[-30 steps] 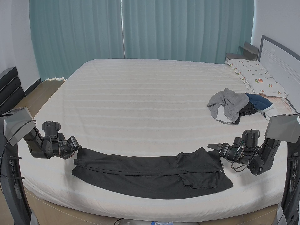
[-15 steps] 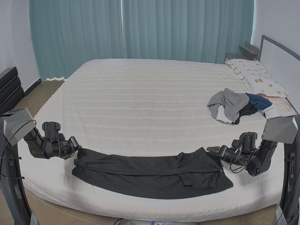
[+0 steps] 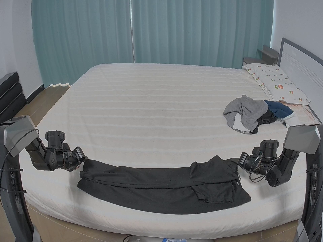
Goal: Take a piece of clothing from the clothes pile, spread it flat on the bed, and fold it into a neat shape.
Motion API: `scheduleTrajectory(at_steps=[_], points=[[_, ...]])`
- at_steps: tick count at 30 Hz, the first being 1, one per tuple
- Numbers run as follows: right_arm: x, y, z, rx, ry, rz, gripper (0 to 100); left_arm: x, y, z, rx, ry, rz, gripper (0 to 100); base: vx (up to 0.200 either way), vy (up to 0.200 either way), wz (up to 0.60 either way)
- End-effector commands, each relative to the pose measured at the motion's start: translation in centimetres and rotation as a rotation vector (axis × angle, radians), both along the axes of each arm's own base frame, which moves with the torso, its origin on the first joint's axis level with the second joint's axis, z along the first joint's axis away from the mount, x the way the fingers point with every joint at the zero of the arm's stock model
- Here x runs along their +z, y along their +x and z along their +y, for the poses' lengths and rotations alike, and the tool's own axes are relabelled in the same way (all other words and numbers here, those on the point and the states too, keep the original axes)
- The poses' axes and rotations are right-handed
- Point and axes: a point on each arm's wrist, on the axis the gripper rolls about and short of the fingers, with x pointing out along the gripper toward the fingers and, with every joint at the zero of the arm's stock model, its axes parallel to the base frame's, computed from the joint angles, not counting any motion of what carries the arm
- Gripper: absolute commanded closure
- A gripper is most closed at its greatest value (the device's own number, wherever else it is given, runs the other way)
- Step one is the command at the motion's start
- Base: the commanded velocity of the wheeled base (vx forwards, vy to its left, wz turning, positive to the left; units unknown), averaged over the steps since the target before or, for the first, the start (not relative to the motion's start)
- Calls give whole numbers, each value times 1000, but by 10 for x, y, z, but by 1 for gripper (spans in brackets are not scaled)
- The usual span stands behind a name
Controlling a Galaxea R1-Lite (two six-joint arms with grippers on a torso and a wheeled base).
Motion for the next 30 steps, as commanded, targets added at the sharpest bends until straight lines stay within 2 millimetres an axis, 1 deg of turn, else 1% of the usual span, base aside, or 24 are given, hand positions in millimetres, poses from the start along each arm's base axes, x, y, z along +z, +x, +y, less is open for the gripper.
scheduleTrajectory(at_steps=[1, 11, 16, 17, 20, 27, 28, 30], points=[[0, 4, -3, -11, 0, -10, 100, -1, 0, 0, 1, -1, 0, 100, 0, 0, 0], [-1, 3, -3, -11, -1, -6, 100, -1, 0, 0, 0, -2, 0, 100, 0, 0, 0], [-7, 2, 0, -4, -3, 9, 100, -1, 0, 0, -2, -2, 4, 100, 0, 0, 0], [-7, 2, 0, -4, -3, 11, 0, -1, 0, 1, -1, -2, 4, 0, 0, 0, 0], [-4, 2, 2, 0, -2, 2, 0, -1, 0, 1, -1, -2, 4, 0, 0, 0, 0], [5, 4, -3, -17, 2, -30, 0, 2, 1, 2, 4, -12, -7, 0, 0, 0, 0], [16, 6, -3, -23, 8, -61, 0, 4, 2, 4, 8, -14, -14, 0, 0, 0, 0], [25, 7, -4, -26, 14, -81, 0, 6, 3, 4, 18, -23, -18, 0, 0, 0, 0]])
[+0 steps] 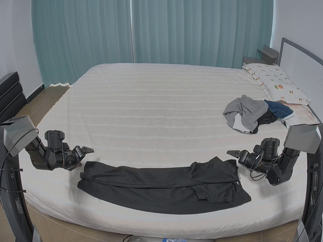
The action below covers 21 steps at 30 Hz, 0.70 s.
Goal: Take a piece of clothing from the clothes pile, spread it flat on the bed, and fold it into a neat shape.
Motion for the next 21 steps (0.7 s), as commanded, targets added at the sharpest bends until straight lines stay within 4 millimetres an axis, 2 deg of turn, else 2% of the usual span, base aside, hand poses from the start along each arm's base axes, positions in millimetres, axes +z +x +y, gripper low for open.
scheduleTrajectory(at_steps=[1, 6, 9, 11, 13, 14, 15, 16, 17, 19, 20, 21], points=[[27, 5, -1, -6, 8, -74, 0, 8, 3, 3, 25, -21, -21, 0, 0, 0, 0], [53, 11, 0, -6, 12, -122, 0, 42, 2, 3, 59, -55, -88, 0, 0, 0, 0], [64, 11, 0, -30, 1, -109, 0, 50, -3, 1, 81, -78, -88, 0, 0, 0, 0], [70, 7, -2, -48, -5, -111, 0, 47, -12, 0, 100, -95, -55, 0, 0, 0, 0], [68, -9, -3, -61, 12, -63, 0, 42, -34, -2, 112, -113, 0, 0, 0, 0, 0], [68, -9, -3, -61, 12, -63, 0, 42, -34, -2, 112, -113, 0, 0, 0, 0, 0], [65, -23, -3, -77, 39, -25, 0, 42, -49, -3, 117, -123, 29, 0, 0, 0, 0], [66, -25, -3, -78, 45, -22, 0, 42, -52, -3, 117, -124, 34, 0, -200, 0, 0], [69, -37, -3, -97, 85, -3, 0, 41, -67, -7, 119, -129, 66, 0, -200, 0, 0], [70, -39, -3, -102, 94, 3, 0, 41, -69, -7, 119, -129, 71, 0, -200, 0, 0], [75, -56, -2, -125, 149, 38, 0, 42, -86, -12, 117, -134, 101, 0, -200, 0, 0], [76, -58, -1, -126, 153, 42, 0, 42, -89, -12, 117, -134, 105, 0, -200, 0, 0]])
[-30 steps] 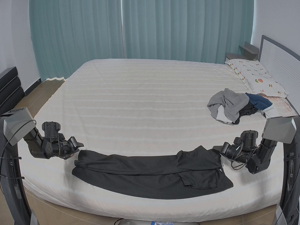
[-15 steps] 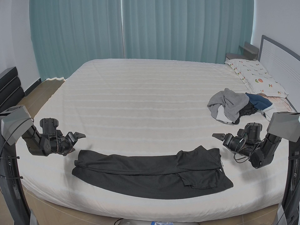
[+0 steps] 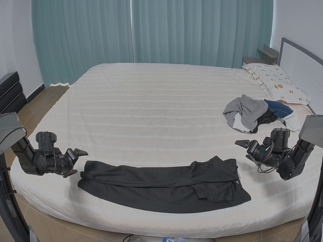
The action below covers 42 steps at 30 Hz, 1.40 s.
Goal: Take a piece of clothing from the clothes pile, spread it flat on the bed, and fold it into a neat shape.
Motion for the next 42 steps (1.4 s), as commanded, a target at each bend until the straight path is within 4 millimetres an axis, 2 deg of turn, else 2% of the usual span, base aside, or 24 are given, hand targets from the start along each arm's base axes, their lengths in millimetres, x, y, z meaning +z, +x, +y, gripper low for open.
scheduleTrajectory(at_steps=[1, 4, 7, 13, 17, 22, 33, 40, 41, 42], points=[[22, -48, 2, -41, 99, 50, 0, 14, -49, -9, 9, -25, 52, 0, 0, 0, 0], [22, -66, 3, -51, 130, 94, 0, 8, -64, -13, 23, -48, 97, 0, 0, 0, 0], [21, -74, 4, -60, 166, 125, 0, 4, -68, -13, 27, -31, 71, 0, 0, 0, 0], [15, -77, 7, -60, 193, 163, 0, -10, -62, -24, 0, -15, 53, 0, 0, 0, 0], [1, -76, 13, -49, 183, 212, 0, -33, -54, -45, 32, 123, 75, 0, 0, 0, 0], [-3, -78, 17, -37, 183, 207, 0, -51, -53, -56, 55, 219, 38, 0, 0, 0, 0], [-9, -80, 19, -27, 180, 190, 0, -57, -57, -59, 28, 245, 2, 0, 0, 0, 0], [-9, -80, 22, -17, 179, 191, 0, -57, -52, -59, 25, 243, -12, 0, 0, 0, 0], [-11, -80, 23, -14, 174, 198, 0, -57, -50, -59, 27, 243, -16, 100, 0, 0, 0], [-13, -81, 24, -12, 170, 204, 0, -57, -50, -59, 27, 243, -18, 100, 0, 0, 0]])
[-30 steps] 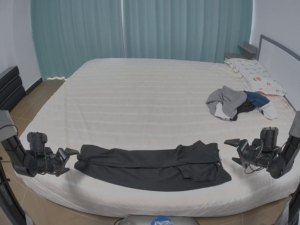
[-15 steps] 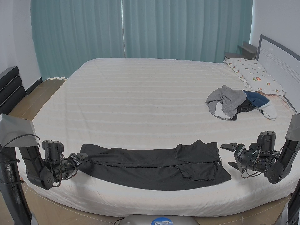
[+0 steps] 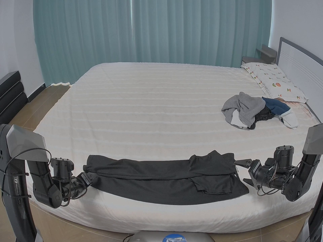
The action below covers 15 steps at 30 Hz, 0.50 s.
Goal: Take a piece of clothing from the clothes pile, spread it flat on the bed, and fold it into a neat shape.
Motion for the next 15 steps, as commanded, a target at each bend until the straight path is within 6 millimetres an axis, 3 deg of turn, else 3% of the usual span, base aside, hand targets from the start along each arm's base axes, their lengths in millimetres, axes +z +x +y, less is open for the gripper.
scheduleTrajectory(at_steps=[1, 15], points=[[-5, -1, 3, 10, -7, 21, 0, -3, 2, 0, -1, 0, 4, 100, 0, 0, 0], [-15, -22, 11, 46, -114, 77, 0, -4, -20, 1, 8, -2, 59, 100, 0, 0, 0]])
